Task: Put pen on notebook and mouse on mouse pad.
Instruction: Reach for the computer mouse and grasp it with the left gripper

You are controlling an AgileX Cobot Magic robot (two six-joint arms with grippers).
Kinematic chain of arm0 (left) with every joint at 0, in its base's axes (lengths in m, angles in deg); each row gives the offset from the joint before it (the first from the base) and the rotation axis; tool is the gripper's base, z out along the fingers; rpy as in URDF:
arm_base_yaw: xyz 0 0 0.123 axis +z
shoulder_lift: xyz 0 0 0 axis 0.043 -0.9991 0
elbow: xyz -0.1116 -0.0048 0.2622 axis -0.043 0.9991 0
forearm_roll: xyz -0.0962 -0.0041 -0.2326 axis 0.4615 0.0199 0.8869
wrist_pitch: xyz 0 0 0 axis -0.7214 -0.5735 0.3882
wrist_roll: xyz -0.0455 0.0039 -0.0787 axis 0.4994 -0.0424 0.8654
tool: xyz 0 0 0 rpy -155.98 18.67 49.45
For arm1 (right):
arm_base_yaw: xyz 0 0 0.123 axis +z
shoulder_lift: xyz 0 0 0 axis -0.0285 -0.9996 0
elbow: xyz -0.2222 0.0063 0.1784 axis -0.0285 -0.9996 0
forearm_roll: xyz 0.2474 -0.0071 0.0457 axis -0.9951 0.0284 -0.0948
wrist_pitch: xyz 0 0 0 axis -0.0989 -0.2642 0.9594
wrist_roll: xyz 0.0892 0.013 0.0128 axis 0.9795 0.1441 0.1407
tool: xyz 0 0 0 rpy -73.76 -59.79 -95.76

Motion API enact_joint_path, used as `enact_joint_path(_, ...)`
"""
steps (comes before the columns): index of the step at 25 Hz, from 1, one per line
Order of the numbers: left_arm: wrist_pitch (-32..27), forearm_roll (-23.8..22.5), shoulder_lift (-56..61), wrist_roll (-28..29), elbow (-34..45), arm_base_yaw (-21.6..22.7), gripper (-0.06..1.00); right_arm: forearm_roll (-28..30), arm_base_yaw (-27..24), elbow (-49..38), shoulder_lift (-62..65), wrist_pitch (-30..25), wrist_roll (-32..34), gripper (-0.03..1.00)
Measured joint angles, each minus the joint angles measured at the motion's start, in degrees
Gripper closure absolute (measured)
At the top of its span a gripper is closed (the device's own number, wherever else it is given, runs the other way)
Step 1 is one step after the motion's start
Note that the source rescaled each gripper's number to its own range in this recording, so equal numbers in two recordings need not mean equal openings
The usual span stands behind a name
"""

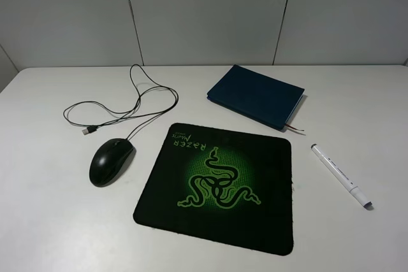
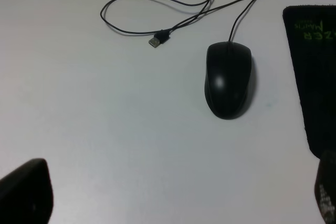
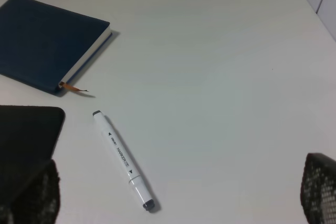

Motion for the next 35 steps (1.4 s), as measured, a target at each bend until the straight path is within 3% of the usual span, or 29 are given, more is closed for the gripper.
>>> enact_joint_path(35, -0.1, 1.5, 0.0, 0.0, -0.5, 0.0, -0.06, 0.0, 0.0, 0.0, 0.0, 0.0, 0.0, -0.03)
